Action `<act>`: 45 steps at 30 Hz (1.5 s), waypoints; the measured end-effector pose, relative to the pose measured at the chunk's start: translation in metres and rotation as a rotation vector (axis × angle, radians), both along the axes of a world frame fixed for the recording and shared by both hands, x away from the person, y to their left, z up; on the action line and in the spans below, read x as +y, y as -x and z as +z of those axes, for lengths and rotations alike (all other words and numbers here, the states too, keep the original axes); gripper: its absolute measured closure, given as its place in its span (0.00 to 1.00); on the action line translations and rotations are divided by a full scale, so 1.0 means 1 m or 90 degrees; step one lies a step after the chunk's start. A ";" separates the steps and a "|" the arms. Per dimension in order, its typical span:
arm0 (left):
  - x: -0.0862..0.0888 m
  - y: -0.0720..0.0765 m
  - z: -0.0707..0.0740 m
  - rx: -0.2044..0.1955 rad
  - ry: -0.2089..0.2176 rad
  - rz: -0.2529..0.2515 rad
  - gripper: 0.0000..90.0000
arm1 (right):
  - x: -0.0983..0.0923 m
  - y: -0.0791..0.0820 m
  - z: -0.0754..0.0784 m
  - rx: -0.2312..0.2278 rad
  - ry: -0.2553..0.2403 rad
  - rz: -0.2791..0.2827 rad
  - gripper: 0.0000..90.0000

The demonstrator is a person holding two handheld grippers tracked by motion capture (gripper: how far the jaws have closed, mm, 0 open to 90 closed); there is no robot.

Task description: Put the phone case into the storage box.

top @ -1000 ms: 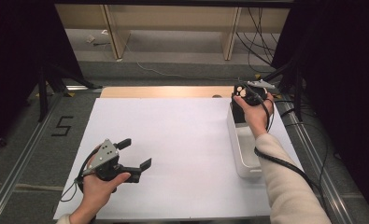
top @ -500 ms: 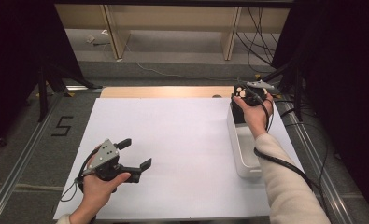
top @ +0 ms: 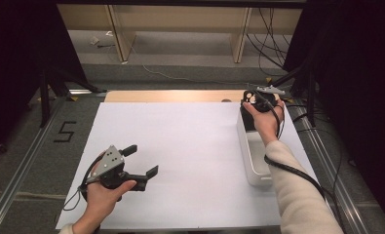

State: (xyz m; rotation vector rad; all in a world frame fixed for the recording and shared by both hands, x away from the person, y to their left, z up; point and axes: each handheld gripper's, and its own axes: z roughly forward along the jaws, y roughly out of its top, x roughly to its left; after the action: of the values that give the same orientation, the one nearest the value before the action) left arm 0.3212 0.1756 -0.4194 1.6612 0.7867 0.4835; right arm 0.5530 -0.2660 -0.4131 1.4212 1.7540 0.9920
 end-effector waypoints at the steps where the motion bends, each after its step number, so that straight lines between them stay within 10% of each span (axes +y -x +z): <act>1: 0.000 0.000 0.000 0.000 0.000 0.000 0.00 | 0.000 0.000 0.000 0.000 0.000 0.000 0.16; 45: 0.000 0.000 0.000 -0.001 -0.003 -0.002 0.00 | -0.002 -0.007 -0.011 0.003 -0.007 0.011 0.13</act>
State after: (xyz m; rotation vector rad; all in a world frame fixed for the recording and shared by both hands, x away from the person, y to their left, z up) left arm 0.3216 0.1760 -0.4197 1.6664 0.7828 0.4845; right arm 0.5600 -0.2685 -0.4242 1.4193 1.7690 1.0093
